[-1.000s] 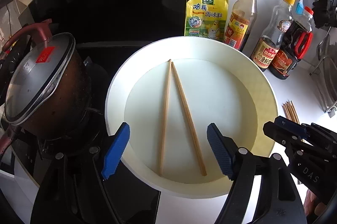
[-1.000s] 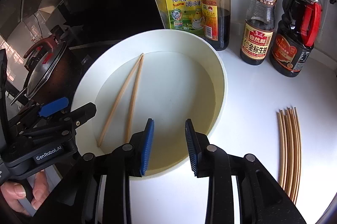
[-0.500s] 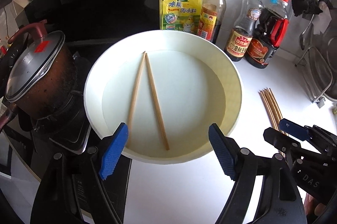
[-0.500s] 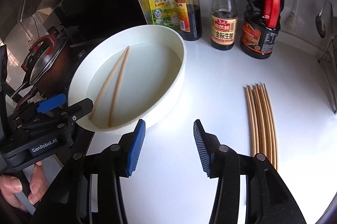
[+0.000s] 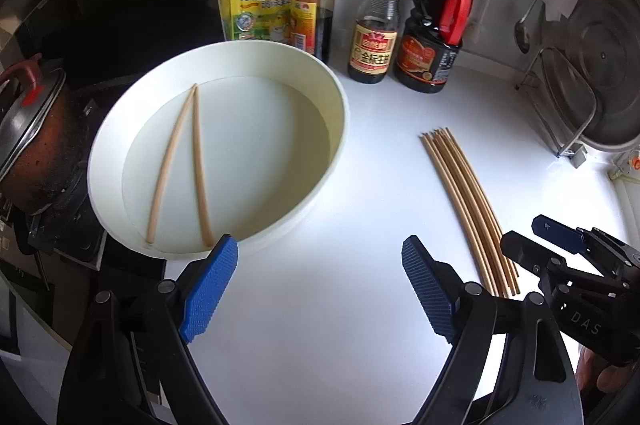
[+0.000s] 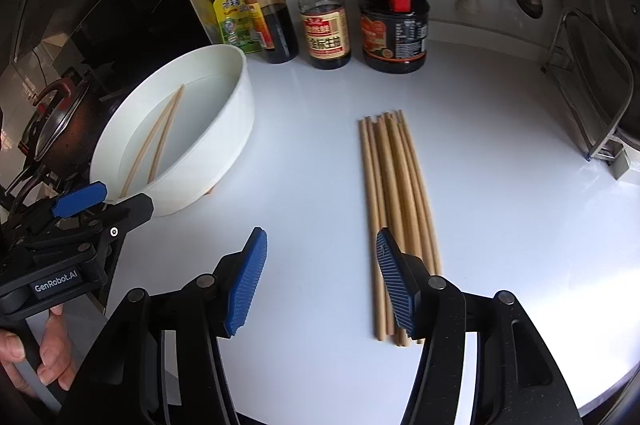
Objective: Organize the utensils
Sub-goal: 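Withdraw the right tool from the basin back toward the chopstick bundle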
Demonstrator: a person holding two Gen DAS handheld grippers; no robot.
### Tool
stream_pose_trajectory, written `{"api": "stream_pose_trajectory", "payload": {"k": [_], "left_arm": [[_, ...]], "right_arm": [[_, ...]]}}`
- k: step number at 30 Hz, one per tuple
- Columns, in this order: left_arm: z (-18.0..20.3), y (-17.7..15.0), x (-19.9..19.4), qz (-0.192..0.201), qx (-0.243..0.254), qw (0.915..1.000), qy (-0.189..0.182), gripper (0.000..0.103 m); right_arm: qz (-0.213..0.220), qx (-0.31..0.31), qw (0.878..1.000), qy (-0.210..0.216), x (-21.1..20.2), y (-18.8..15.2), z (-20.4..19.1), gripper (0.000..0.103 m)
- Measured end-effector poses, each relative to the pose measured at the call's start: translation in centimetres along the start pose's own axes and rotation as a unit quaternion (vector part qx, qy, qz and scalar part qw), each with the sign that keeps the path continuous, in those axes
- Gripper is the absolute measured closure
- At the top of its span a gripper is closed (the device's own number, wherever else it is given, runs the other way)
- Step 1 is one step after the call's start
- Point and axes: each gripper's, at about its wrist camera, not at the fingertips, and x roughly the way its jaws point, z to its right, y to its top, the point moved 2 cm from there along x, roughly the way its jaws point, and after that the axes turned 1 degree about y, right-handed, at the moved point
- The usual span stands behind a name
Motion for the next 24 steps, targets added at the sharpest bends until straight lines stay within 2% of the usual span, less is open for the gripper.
{"api": "stream_pose_trajectory", "payload": {"k": [13, 24], "left_arm": [[5.8, -0.8, 2.2, -0.012, 0.018, 0.9993, -0.03, 0.02], [8.9, -1.6, 5.8, -0.029, 0.008, 0.9993, -0.021, 0.017]], "right_arm": [[0.012, 0.017, 0.998, -0.064, -1.2, -1.7, 7.8, 0.047], [-0.013, 0.001, 0.998, -0.061, 2.9, -2.5, 10.7, 0.047]]}}
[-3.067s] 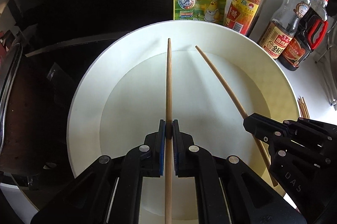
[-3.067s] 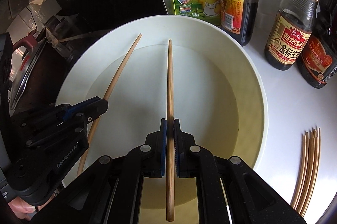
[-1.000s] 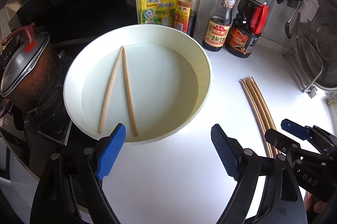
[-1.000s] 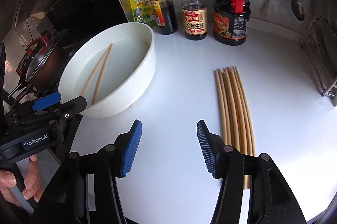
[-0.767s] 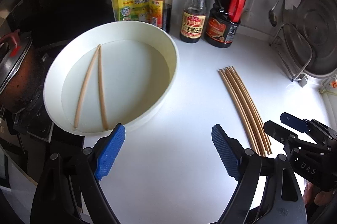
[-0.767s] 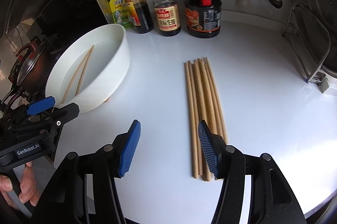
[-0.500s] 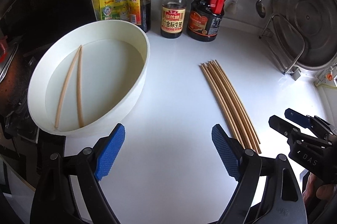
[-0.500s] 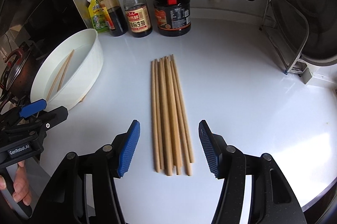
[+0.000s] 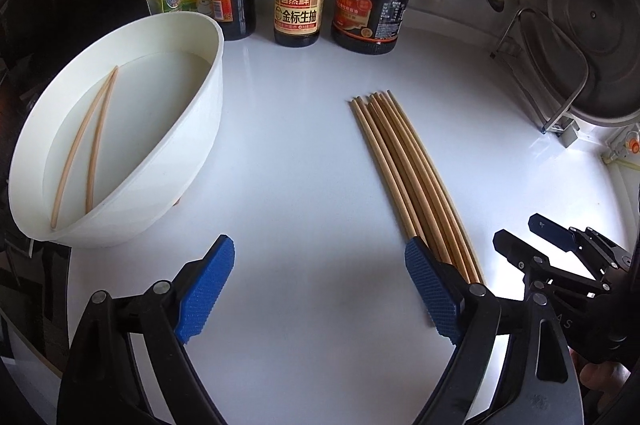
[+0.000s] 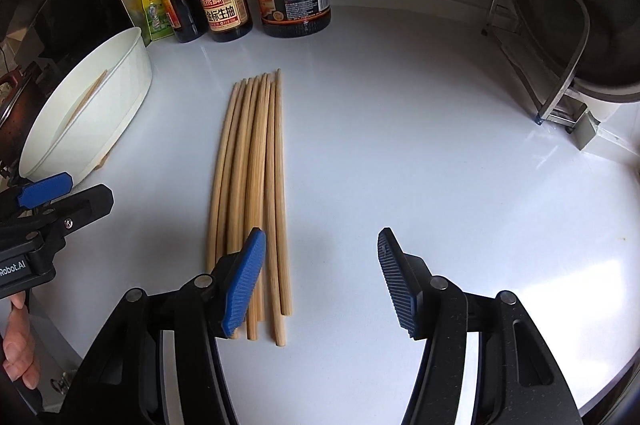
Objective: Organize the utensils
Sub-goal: 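Withdraw the right tool from the basin back toward the chopstick bundle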
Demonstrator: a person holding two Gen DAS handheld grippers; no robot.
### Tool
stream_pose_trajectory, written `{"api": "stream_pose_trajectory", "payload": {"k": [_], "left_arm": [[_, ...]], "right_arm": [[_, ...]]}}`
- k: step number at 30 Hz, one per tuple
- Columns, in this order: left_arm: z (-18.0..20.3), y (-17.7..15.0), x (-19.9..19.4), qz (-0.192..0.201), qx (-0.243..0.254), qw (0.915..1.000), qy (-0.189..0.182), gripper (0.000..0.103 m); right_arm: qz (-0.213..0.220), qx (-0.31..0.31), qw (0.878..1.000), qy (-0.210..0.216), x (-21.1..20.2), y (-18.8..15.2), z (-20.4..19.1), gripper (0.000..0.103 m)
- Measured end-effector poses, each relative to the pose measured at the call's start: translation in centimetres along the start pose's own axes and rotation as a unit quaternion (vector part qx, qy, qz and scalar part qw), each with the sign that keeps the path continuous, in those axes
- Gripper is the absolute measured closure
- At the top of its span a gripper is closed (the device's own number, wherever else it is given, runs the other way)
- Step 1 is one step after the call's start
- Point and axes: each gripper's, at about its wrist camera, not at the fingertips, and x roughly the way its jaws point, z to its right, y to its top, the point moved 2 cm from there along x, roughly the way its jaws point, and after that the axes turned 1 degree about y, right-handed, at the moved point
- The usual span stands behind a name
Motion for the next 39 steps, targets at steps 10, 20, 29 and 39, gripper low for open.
{"api": "stream_pose_trajectory", "payload": {"k": [10, 20, 29, 39], "left_arm": [[0.6, -0.2, 2.4, -0.015, -0.016, 0.9997, 0.011, 0.017], [1.2, 0.0, 3.2, -0.018, -0.014, 0.9996, 0.016, 0.017], [1.3, 0.2, 3.7, -0.021, -0.016, 0.9995, 0.017, 0.017], [2.0, 0.1, 4.5, -0.023, -0.024, 0.9993, 0.015, 0.017]], "right_arm": [[0.003, -0.016, 1.0, 0.007, 3.3, 0.8, 0.6, 0.047], [-0.001, -0.024, 0.999, 0.022, 4.5, 1.0, 0.5, 0.047], [0.004, -0.051, 0.999, 0.012, 4.5, 1.0, 0.1, 0.047], [0.006, -0.068, 0.998, 0.005, 4.9, 1.0, 0.4, 0.047]]}}
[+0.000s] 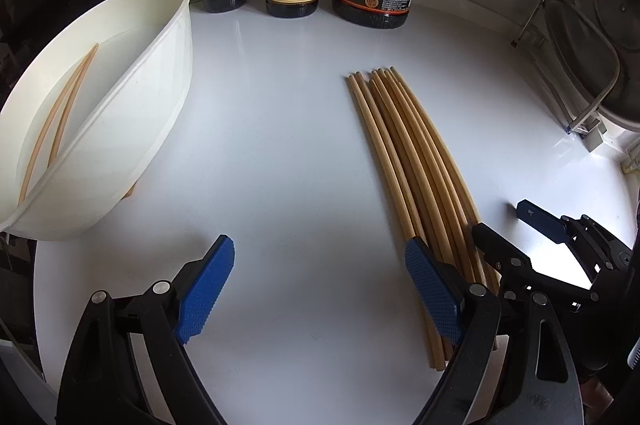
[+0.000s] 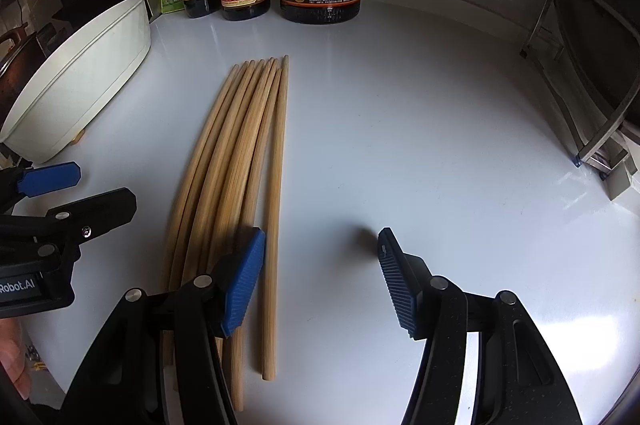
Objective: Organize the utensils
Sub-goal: 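Close the right tool on another single wooden chopstick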
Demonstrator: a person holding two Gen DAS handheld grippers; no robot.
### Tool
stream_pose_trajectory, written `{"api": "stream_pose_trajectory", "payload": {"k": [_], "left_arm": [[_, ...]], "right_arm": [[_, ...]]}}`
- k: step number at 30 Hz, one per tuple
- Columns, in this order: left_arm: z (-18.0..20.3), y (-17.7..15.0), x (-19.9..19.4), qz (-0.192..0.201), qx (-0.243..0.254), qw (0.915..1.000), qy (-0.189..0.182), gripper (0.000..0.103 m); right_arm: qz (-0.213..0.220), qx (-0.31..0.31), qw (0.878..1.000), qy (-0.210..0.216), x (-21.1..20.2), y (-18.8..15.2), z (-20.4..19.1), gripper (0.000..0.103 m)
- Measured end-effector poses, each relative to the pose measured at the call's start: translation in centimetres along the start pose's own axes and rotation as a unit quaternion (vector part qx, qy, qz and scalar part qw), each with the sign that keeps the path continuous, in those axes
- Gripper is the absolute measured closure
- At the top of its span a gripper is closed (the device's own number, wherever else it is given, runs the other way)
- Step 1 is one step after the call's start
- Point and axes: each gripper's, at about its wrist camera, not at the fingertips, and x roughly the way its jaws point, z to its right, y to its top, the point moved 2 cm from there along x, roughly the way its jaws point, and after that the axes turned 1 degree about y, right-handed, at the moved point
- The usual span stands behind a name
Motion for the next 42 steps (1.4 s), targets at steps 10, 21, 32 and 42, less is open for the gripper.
{"api": "stream_pose_trajectory", "payload": {"k": [10, 21, 32, 42], "left_arm": [[1.3, 0.1, 0.9, -0.001, 0.005, 1.0, 0.002, 0.017], [2.1, -0.2, 1.9, -0.006, 0.012, 0.9998, 0.015, 0.017], [1.7, -0.1, 1.8, 0.005, 0.021, 0.9994, 0.027, 0.011], [1.5, -0.5, 2.2, -0.001, 0.032, 0.9986, 0.042, 0.01]], "right_arm": [[0.006, 0.016, 1.0, -0.013, 0.1, 0.0, 2.7, 0.047], [0.009, 0.021, 1.0, -0.009, -0.1, -0.2, 3.4, 0.047], [0.009, 0.018, 1.0, -0.006, 0.2, 0.0, 3.0, 0.047], [0.009, 0.014, 1.0, -0.003, 0.2, 0.3, 3.0, 0.047]]}}
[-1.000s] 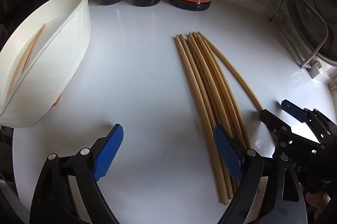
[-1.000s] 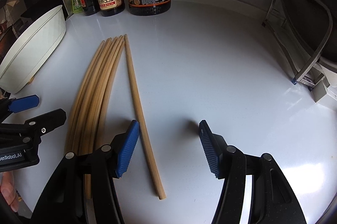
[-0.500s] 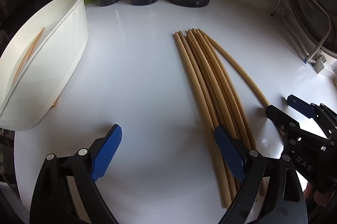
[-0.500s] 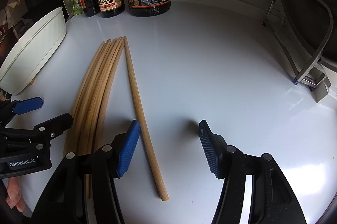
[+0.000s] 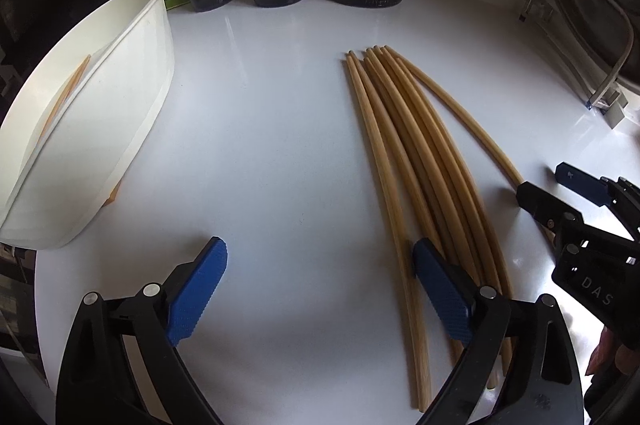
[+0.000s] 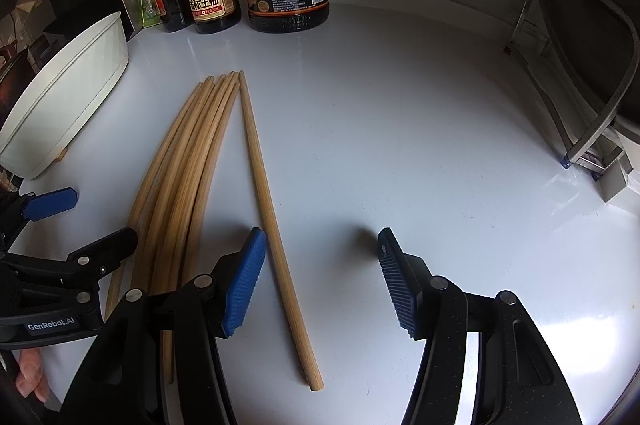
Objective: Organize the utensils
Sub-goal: 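Close the right tool on another single wooden chopstick, then carry the chopstick with the right tool into the basin and open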
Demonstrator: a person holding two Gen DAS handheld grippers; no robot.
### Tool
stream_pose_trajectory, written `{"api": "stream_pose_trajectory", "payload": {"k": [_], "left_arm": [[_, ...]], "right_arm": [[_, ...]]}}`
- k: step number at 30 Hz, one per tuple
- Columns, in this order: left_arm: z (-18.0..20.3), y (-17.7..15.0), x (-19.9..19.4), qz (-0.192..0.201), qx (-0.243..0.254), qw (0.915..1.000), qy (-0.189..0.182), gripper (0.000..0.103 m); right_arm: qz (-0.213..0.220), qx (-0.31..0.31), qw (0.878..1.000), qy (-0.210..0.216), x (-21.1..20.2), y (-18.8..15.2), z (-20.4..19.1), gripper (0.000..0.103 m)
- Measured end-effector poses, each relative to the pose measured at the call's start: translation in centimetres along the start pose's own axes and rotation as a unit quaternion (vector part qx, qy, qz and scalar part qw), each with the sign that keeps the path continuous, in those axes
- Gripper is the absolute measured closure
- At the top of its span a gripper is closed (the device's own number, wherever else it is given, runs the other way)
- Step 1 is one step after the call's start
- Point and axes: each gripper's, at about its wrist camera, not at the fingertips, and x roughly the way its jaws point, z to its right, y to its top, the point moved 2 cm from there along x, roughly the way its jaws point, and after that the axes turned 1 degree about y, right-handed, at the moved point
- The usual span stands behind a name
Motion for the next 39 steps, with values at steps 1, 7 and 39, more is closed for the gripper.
{"api": "stream_pose_trajectory", "payload": {"k": [1, 7, 39], "left_arm": [[-0.2, 0.0, 0.0, 0.001, -0.002, 1.0, 0.002, 0.01], [-1.0, 0.4, 0.3, 0.0, -0.018, 0.9998, 0.001, 0.01], [-1.6, 2.1, -2.5, 0.017, 0.018, 0.9984, -0.051, 0.096]], "right_arm": [[0.0, -0.001, 1.0, 0.0, 0.0, 0.1, 0.0, 0.047], [0.003, -0.008, 1.0, 0.002, 0.1, 0.2, -0.1, 0.047], [0.007, 0.015, 0.999, 0.045, -2.4, 1.0, -2.5, 0.097]]}}
